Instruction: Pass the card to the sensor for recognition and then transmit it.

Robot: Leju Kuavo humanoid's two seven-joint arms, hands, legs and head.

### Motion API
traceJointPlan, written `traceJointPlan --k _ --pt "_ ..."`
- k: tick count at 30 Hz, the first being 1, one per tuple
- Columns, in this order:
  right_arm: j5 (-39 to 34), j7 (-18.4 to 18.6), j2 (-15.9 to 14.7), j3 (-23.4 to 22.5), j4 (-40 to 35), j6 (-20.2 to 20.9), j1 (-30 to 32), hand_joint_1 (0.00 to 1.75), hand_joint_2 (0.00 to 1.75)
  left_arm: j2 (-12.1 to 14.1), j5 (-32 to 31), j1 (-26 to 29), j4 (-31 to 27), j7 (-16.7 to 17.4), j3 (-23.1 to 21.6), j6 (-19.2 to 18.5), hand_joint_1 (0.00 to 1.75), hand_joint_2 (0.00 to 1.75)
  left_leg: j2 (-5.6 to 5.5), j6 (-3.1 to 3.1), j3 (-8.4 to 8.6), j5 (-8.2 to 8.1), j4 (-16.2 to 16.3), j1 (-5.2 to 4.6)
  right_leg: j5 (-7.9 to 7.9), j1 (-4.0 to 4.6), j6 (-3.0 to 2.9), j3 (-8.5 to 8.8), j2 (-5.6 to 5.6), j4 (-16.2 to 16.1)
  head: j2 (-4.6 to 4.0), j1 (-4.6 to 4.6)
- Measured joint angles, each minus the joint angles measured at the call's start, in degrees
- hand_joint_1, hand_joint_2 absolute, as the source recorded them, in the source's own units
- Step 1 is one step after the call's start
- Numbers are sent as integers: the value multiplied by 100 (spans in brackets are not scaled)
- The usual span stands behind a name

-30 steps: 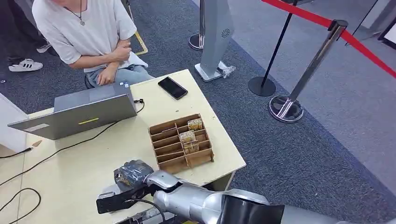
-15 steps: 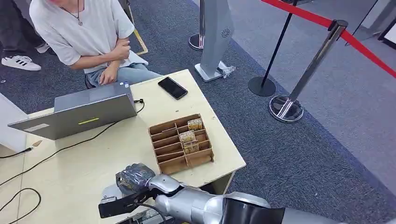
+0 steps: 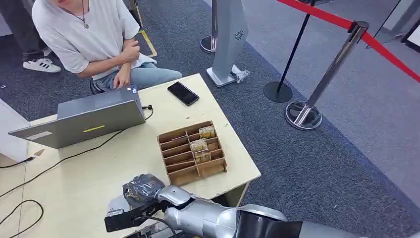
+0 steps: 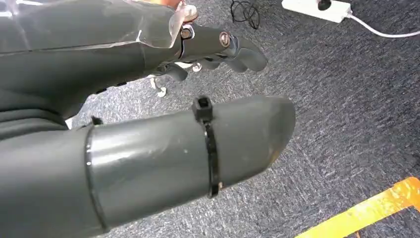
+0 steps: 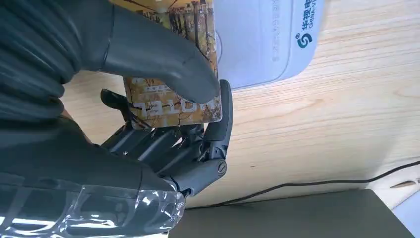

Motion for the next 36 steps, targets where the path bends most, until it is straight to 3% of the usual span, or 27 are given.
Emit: traceJointPlan --k 10,15,20,25,30,36 --pt "94 -53 17 0 0 83 0 175 175 -2 13 0 0 -15 0 7 0 0 0 0 0 0 0 0 0 0 0 0 0 0 0 0" --pt "-83 -341 24 -24 -258 678 -3 175 175 0 13 1 0 -17 0 4 0 0 0 0 0 0 0 0 0 0 0 0 0 0 0 0" --pt "-628 -586 -24 -190 -984 1459 3 175 175 0 52 3 0 -22 9 0 0 0 1 0 0 0 0 0 0 0 0 -1 1 0 0 0" --pt "-1396 -557 -244 -373 -2068 2076 21 175 175 2 66 6 0 -68 17 -2 0 0 0 0 -1 0 0 -1 0 0 0 -1 1 0 0 0" --pt "-1685 -518 -548 -572 -3129 2155 58 175 175 2 66 12 0 -105 31 -7 0 0 0 0 -1 0 1 -1 0 0 1 -1 1 -2 0 2" --pt "-1799 -590 -774 -695 -3889 2039 129 175 175 2 79 15 0 -140 52 -4 0 0 -1 0 -1 0 1 0 0 0 0 -2 0 -2 0 0"
